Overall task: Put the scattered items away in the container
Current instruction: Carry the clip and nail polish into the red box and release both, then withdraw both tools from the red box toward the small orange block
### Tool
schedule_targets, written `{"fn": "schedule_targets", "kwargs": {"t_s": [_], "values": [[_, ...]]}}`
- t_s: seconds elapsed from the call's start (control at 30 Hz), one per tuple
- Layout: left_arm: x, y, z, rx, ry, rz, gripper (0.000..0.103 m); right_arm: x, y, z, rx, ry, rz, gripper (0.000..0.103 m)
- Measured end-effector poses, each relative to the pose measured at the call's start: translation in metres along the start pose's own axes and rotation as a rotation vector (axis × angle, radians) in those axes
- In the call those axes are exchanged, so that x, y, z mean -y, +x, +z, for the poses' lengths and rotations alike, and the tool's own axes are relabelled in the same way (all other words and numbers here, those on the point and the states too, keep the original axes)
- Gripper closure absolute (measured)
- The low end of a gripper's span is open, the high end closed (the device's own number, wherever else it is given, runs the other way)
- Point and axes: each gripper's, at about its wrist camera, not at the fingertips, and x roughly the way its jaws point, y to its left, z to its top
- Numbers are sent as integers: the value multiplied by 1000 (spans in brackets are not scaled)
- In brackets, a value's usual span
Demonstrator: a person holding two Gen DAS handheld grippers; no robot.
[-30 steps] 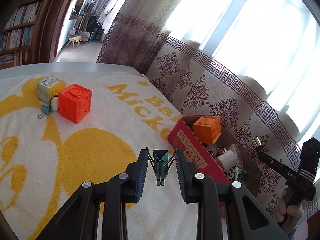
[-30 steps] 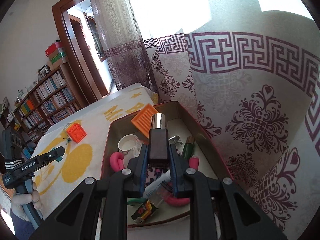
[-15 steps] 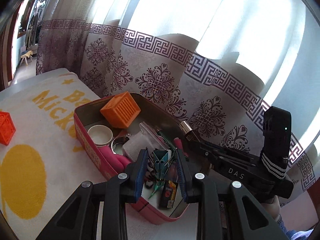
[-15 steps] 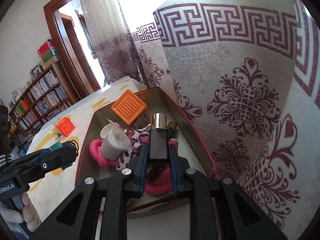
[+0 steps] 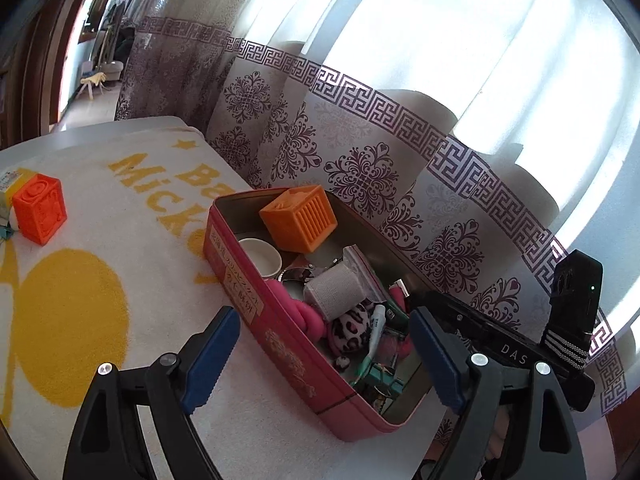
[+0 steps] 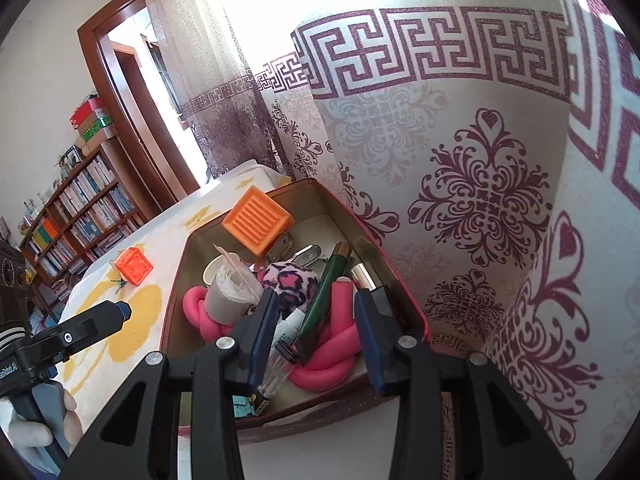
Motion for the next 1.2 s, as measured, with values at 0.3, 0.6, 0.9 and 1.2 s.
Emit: {"fn": "schedule_targets", "kwargs": {"t_s": [0.3, 0.6, 0.9, 1.2], "values": [[-40, -7, -6, 14, -100, 54, 1, -12, -6, -1, 32, -3, -1, 25], [-87, -18, -17, -5, -204, 141, 1, -37, -3, -2, 16, -27, 33, 23], [-164, -66, -31, 61, -382, 245, 1, -88, 9, -2, -14, -93, 107, 21], [-241, -135, -34, 157, -494, 387, 1, -165, 53, -8, -117, -184, 229, 19]]}}
